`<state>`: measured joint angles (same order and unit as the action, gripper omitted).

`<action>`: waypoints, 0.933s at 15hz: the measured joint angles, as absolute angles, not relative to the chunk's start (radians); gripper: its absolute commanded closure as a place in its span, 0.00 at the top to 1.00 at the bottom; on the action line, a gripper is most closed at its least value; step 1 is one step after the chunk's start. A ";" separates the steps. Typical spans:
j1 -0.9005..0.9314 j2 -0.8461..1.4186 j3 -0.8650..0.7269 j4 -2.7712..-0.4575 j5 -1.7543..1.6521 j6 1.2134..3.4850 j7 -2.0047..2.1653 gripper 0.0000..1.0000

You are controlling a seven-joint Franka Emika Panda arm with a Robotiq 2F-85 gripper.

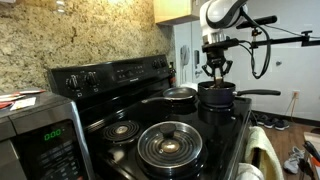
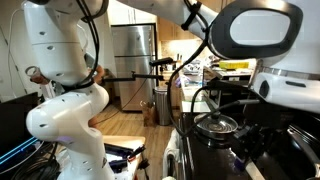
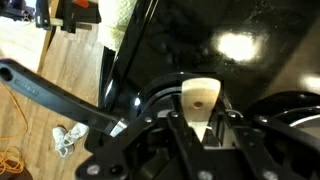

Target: Take the spatula out of the pot, put it on the counter then pick the lid on the stove and put it on the pot

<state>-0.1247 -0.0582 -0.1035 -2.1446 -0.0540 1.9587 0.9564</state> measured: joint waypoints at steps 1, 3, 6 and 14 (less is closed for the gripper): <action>-0.120 -0.063 -0.095 -2.130 -0.079 1.940 0.957 0.10; -0.104 -0.078 -0.077 -2.105 -0.120 1.904 0.958 0.10; -0.084 -0.114 -0.048 -2.096 -0.159 1.875 0.957 0.09; -0.003 -0.169 0.051 -2.097 -0.207 1.885 0.849 0.10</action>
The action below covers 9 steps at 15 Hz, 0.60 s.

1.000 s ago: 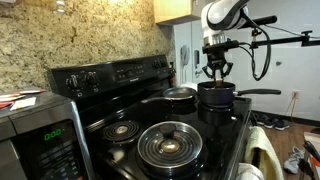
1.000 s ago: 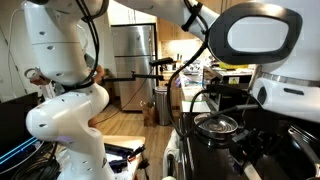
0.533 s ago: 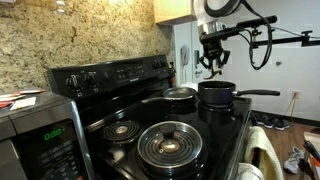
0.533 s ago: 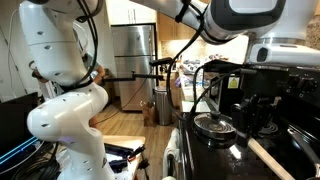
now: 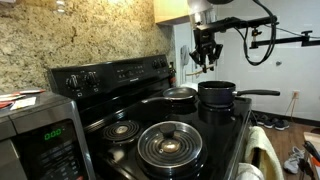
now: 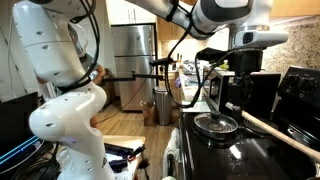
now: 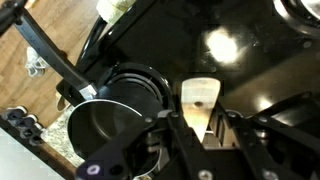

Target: Take the spatula out of the pot, put it on the counter then pick the lid on the stove and put it on the pot

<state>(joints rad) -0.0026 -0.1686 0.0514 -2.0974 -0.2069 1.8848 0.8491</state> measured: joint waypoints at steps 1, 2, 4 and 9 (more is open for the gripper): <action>0.011 -0.169 0.064 -2.097 -0.207 1.900 0.828 0.08; 0.024 -0.169 0.077 -2.098 -0.208 1.915 0.806 0.29; 0.032 -0.168 0.101 -2.099 -0.263 1.917 0.803 0.29; 0.031 -0.165 0.099 -2.103 -0.260 1.969 0.742 0.08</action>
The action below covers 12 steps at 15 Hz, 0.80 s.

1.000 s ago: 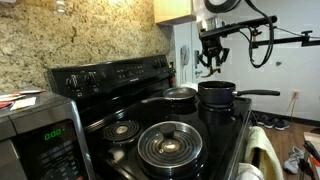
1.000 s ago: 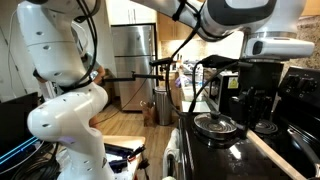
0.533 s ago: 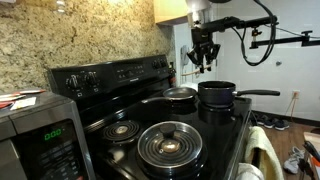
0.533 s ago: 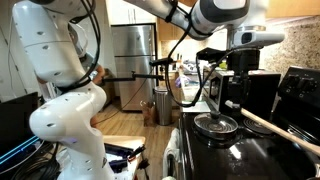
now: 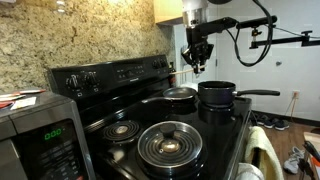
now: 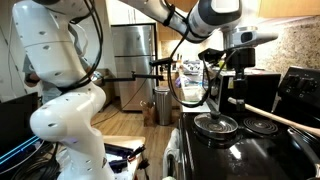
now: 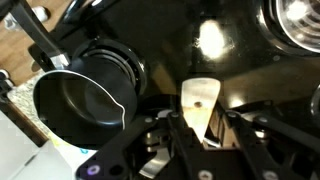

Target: Take the spatula out of the pot, put it on the counter then pick the lid on the stove and put it on the pot

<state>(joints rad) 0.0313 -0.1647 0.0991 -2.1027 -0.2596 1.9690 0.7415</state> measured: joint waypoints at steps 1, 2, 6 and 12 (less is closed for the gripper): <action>0.031 -0.166 0.092 -2.104 -0.243 2.003 0.688 0.08; 0.031 -0.168 0.081 -2.105 -0.224 2.027 0.628 0.08; 0.034 -0.213 0.015 -2.135 -0.107 2.064 0.346 0.08; 0.062 -0.388 -0.146 -2.282 0.029 2.028 -0.077 0.29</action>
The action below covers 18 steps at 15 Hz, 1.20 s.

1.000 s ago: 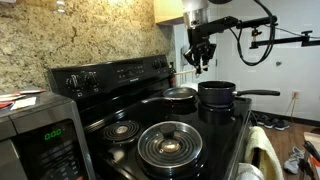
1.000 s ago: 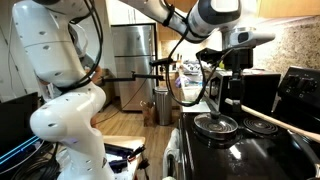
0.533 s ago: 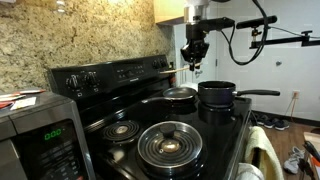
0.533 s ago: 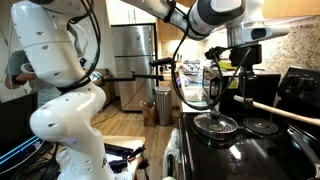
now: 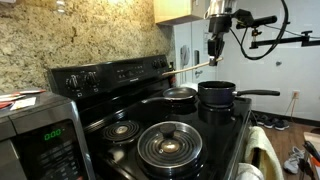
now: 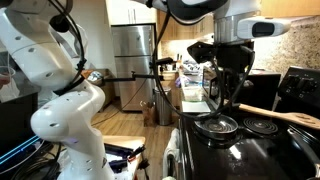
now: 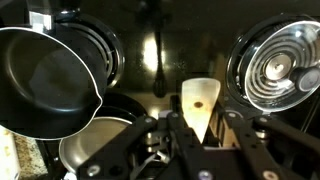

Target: Take the spatula out of the pot, put it on the counter then pick the lid on the stove and put it on the pot

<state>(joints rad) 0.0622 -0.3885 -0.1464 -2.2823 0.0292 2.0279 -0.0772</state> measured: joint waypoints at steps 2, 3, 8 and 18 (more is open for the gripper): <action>0.063 -0.417 -0.164 -2.300 0.035 2.018 -0.115 0.08; 0.066 -0.421 -0.164 -2.302 0.035 2.017 -0.116 0.08; 0.091 -0.407 -0.153 -2.302 0.103 2.009 -0.271 0.08; 0.170 -0.343 -0.129 -2.289 0.209 1.995 -0.574 0.29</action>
